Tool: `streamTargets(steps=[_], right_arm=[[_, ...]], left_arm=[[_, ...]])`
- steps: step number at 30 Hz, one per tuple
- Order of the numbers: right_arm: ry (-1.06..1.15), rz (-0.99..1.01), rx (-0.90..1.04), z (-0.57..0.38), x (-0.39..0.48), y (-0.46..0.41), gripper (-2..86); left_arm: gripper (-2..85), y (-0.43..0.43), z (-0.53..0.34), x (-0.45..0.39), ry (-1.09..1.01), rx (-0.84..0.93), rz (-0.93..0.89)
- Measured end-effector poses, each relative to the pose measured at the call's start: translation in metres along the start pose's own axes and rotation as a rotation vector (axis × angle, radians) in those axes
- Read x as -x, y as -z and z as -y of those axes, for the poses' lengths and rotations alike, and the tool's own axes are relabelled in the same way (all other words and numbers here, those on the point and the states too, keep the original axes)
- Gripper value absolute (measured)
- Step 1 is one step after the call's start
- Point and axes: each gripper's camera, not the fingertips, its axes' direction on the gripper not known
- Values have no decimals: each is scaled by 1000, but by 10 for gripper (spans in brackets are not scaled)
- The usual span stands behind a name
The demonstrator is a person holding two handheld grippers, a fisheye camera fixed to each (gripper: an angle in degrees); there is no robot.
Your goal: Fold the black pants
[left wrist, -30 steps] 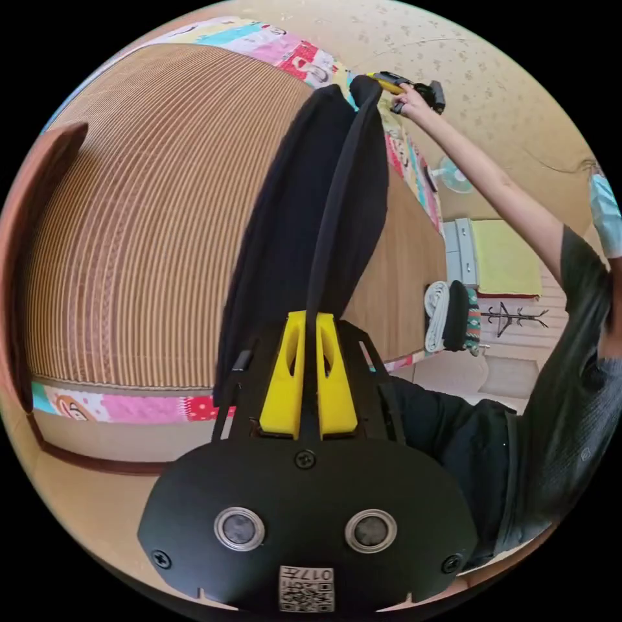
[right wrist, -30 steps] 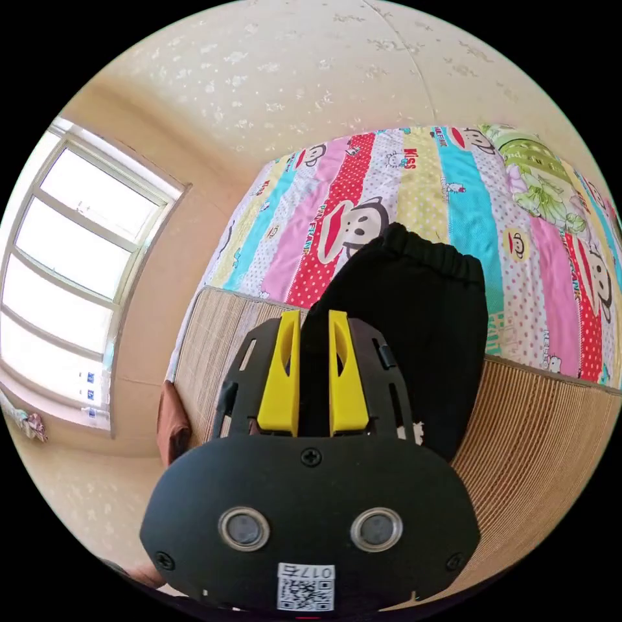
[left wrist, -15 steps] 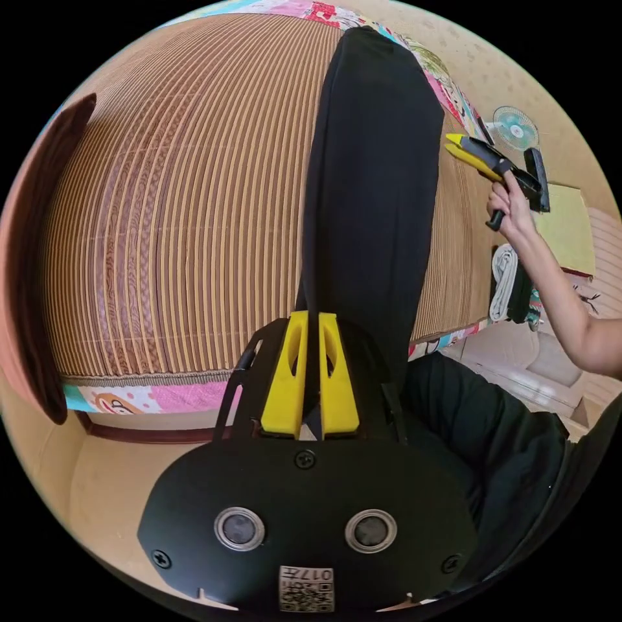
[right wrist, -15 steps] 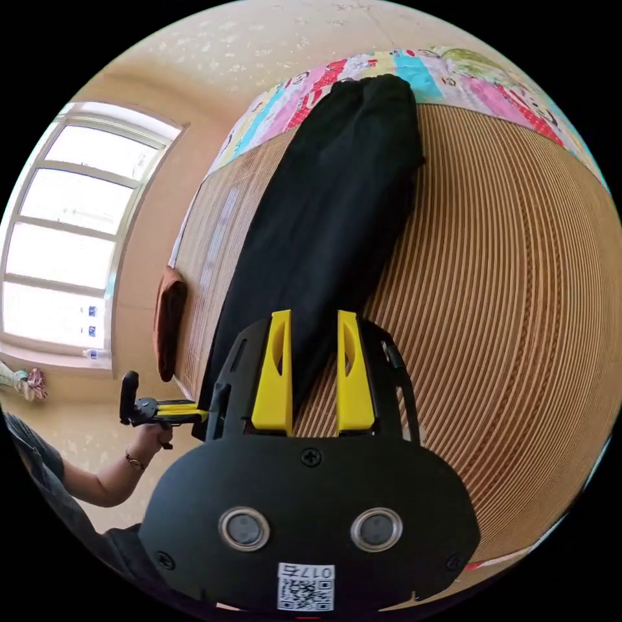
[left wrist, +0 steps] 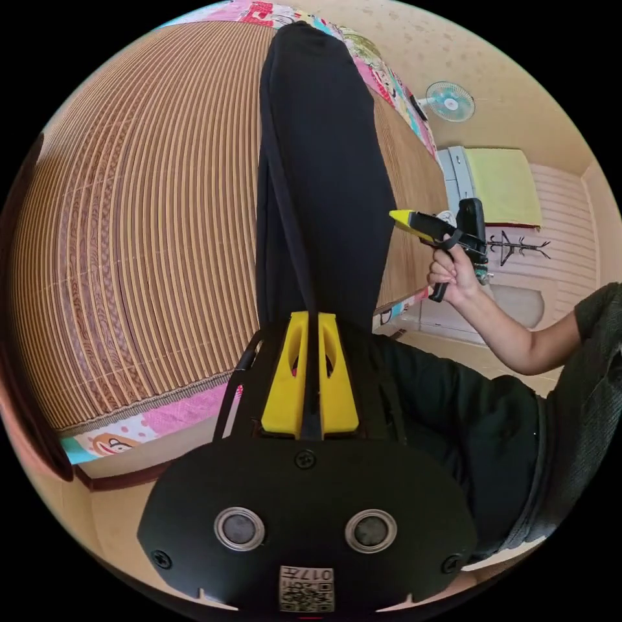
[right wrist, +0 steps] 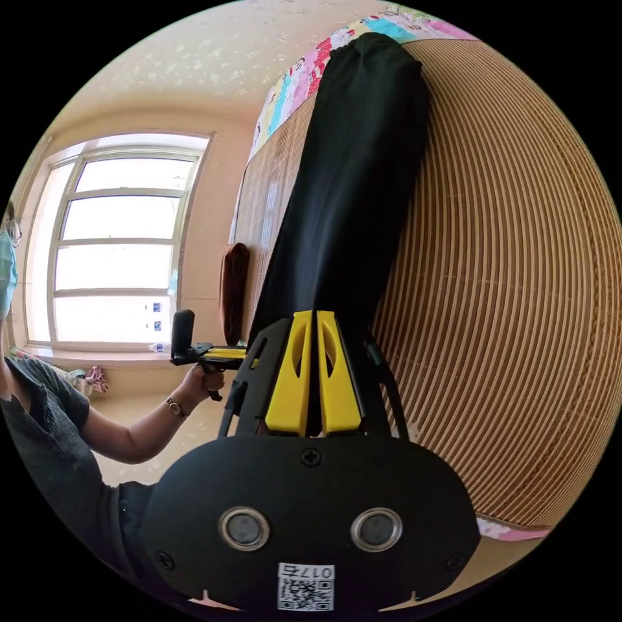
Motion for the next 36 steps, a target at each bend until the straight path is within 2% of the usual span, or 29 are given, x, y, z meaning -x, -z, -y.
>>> streamTargets(steps=[2, 5, 8, 10, 12, 15, 17, 20, 21, 22, 23, 25, 26, 28, 30, 31, 34, 36], right_arm=[[-61, -90, -8, -11, -15, -4, 23], [-113, -79, -1, -8, -33, -17, 31], [-110, -132, 24, -4, -33, -15, 54], [-122, -110, -26, -11, -35, -3, 75], [-155, -97, -48, -20, -42, 4, 87], [-178, -40, 4, -27, -56, -2, 91], [-121, 71, 122, -22, -58, -16, 80], [-53, 56, 370, -20, -57, -39, 51], [-22, 65, 397, -21, -55, -39, 49], [68, 104, 410, -25, -44, -28, 45], [172, 83, 439, -31, -30, -12, 44], [277, -49, 522, -53, -17, 7, 43], [266, -145, 585, -72, -19, 15, 45], [170, -197, 638, -100, -35, 30, 52], [65, -168, 612, -120, -53, 56, 64], [-9, -120, 535, -126, -67, 78, 73], [-140, 35, 297, -121, -105, 129, 93], [-151, 76, 195, -108, -124, 145, 102]], left_arm=[[15, -1, -9, 11, 93, -16, 9], [26, -16, -18, 17, 181, 2, 105], [49, -13, -19, 7, 182, -10, 138], [63, 6, -22, -6, 184, -107, 210], [79, 21, -20, -12, 168, -187, 208], [103, 17, 4, -11, 160, -156, 169], [103, 5, 21, -14, 119, -113, 172], [74, -25, 34, -37, -18, 9, 243], [61, -29, 28, -52, -42, -8, 318], [52, -36, 19, -63, -40, 4, 309], [51, -40, 14, -68, -16, 13, 292], [49, -62, -12, -91, 21, 70, 137], [49, -70, -20, -98, 19, 94, 111], [37, -102, -42, -125, 30, 241, 95], [40, -106, -49, -138, 45, 248, 152], [50, -99, -47, -142, 53, 196, 148], [91, -75, -18, -131, 84, 42, 27], [121, -61, 7, -116, 123, -37, -35]])
